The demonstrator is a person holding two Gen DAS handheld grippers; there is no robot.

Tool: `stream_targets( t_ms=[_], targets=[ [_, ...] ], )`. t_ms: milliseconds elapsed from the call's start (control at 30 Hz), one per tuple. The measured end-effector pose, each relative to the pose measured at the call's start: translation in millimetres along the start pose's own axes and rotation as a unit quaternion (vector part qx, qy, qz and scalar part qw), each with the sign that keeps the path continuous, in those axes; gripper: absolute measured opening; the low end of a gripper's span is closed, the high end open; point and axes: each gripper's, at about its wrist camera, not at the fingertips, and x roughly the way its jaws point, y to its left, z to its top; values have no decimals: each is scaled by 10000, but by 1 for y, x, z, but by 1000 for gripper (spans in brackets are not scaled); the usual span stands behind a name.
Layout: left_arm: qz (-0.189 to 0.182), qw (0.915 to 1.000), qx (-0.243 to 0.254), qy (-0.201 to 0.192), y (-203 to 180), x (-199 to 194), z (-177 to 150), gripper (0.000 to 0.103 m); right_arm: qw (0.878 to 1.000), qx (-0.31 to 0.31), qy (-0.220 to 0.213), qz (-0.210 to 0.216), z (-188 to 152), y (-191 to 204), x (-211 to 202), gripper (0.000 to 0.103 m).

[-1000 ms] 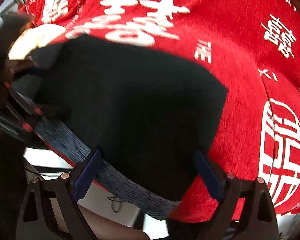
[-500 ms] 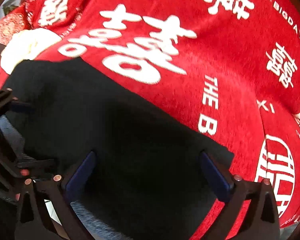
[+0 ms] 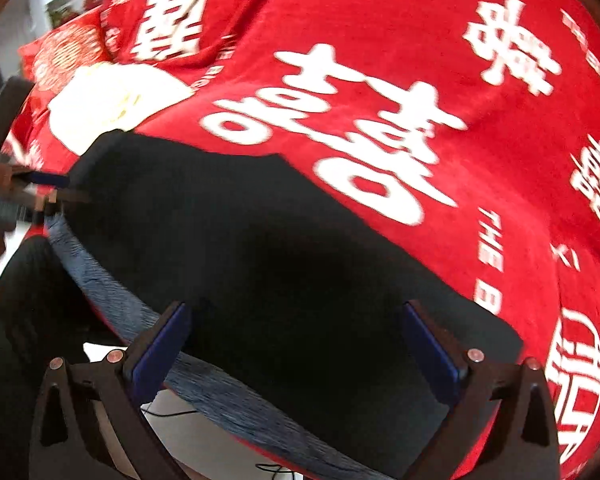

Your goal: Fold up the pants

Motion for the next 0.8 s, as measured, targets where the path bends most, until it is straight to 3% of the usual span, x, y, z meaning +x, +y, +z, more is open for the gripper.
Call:
stream_targets(
  t_ms=[67, 133, 233, 367, 433, 533, 700, 800],
  targets=[
    [-488, 9980, -400, 105, 45, 2, 7, 102, 9997, -227, -9, 100, 5, 16, 2, 103],
    [-597, 9963, -583, 192, 75, 6, 13, 102, 9987, -424, -71, 280, 10, 29, 2, 103],
    [-721, 9956, -591, 135, 92, 4, 12, 102, 9933, -934, -148, 662, 20, 57, 6, 103],
    [-843, 9952, -478, 137, 93, 7, 7, 102, 9789, -1879, -258, 755, 36, 118, 17, 103],
    [-992, 9926, -666, 210, 100, 16, 10, 102, 9682, -2363, -334, 753, 39, 154, 25, 103],
    [-1034, 9895, -940, 357, 114, 26, 11, 102, 9433, -3269, -411, 408, 31, 206, 43, 103],
    [-1042, 9888, -975, 425, 121, 31, 14, 102, 9162, -3981, -323, 333, 9, 248, 70, 103],
    [-1133, 9880, -992, 353, 122, 28, 19, 102, 8896, -4424, -864, -740, 3, 267, 93, 103]
  ],
)
